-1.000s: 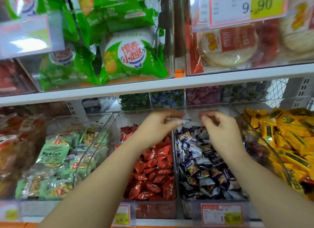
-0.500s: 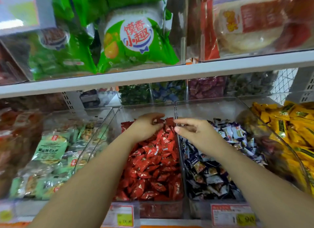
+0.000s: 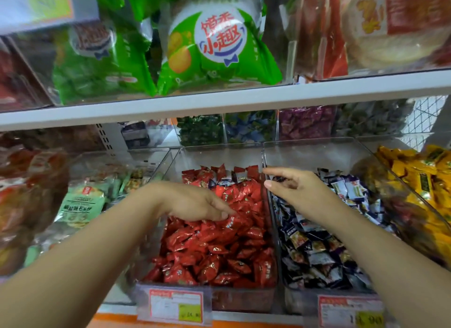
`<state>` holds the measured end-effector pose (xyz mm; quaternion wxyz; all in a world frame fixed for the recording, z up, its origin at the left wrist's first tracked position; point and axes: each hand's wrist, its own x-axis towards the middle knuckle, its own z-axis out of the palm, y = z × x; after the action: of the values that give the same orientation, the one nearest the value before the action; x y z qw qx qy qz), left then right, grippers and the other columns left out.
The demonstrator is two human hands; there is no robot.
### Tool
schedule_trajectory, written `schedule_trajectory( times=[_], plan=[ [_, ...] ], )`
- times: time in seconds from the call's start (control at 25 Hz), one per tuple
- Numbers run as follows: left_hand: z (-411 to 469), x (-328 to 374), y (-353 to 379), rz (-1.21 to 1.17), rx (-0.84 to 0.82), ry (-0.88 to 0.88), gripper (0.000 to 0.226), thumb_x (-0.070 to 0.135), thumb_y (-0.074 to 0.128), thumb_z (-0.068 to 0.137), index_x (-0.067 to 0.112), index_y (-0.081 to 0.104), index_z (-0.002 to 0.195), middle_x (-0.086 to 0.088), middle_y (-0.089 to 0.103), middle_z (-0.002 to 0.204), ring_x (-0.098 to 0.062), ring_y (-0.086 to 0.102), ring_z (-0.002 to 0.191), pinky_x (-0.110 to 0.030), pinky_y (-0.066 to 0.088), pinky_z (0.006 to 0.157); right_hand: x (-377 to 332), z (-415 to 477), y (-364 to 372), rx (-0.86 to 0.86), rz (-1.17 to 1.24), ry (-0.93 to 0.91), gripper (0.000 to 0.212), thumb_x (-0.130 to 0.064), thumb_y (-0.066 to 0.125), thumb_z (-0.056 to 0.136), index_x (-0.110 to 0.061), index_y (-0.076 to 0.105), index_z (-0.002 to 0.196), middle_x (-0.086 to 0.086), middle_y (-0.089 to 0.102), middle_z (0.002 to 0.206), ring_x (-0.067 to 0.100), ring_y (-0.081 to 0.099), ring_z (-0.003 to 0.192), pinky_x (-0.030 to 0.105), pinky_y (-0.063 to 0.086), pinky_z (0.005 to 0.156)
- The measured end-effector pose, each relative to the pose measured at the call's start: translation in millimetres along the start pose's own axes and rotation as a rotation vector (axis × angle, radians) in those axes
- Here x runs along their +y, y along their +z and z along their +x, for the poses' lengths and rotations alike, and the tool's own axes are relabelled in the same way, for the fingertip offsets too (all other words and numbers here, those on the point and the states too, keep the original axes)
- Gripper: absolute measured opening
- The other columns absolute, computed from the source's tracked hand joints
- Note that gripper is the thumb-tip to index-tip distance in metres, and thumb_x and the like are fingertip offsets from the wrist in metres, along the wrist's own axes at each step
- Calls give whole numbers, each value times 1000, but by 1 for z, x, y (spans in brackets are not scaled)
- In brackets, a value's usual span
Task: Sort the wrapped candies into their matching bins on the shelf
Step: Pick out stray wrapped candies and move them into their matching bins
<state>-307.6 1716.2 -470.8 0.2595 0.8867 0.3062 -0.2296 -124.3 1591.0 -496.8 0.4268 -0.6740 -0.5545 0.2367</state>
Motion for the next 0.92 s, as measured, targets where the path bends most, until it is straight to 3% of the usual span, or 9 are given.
schedule_trajectory(
  times=[0.16,0.24,0.32,0.4,0.52,0.6,0.72,0.84,0.92],
  plan=[
    [-23,-2,-5,-10,-78,-19,35,32,44,97,37,49,132,19,40,142,1,36,130,-25,23,113,2,0,3,0,-22,0,36,-35,53,92,-37,53,127,-22,54,95,-18,46,73,3,33,66],
    [-31,-1,-15,-104,-3,9,31,31,46,96,41,53,125,23,44,135,4,40,124,-25,23,112,2,0,3,-9,-22,11,36,-35,53,92,-36,53,127,-26,54,66,-8,45,57,8,40,68],
    [-23,4,-18,-189,247,59,31,33,47,96,44,52,124,22,45,135,2,41,123,-25,20,111,2,-2,1,-16,-27,27,35,-35,53,91,-37,53,126,-17,42,37,1,33,40,23,48,75],
    [-5,15,-9,-161,408,84,41,40,46,95,42,40,136,15,37,145,-4,37,128,-18,20,102,1,-2,0,-10,-17,44,34,-35,54,91,-37,55,125,-15,41,34,1,34,35,29,49,81],
    [26,29,10,-14,207,86,57,52,42,93,39,24,145,11,14,156,-12,16,142,-26,12,110,1,-1,0,-7,-3,51,33,-36,55,90,-39,55,123,-15,50,42,0,45,37,35,49,89],
    [29,26,11,120,78,52,57,55,42,92,41,26,144,12,6,157,-12,4,144,-36,3,115,1,-1,1,-25,-6,56,33,-37,54,91,-40,54,124,-12,38,36,8,31,35,43,49,89],
    [18,23,12,169,-7,62,52,47,45,94,41,29,143,16,10,156,-9,2,144,-34,0,115,-3,-4,-1,-39,-16,65,35,-36,53,92,-38,52,127,-11,34,31,6,27,34,40,51,86],
    [6,24,16,205,-64,69,49,42,42,97,41,28,144,20,13,154,-7,4,143,-29,2,112,-7,-6,-2,-49,-20,53,37,-32,51,93,-33,51,130,-22,39,29,-4,43,34,27,46,88],
    [-1,21,8,100,-75,85,45,39,45,96,42,36,140,20,23,151,-4,18,140,-24,8,110,-7,-5,-1,-49,-17,46,37,-33,52,92,-34,51,129,-24,47,34,-11,52,44,26,46,89]
  ],
)
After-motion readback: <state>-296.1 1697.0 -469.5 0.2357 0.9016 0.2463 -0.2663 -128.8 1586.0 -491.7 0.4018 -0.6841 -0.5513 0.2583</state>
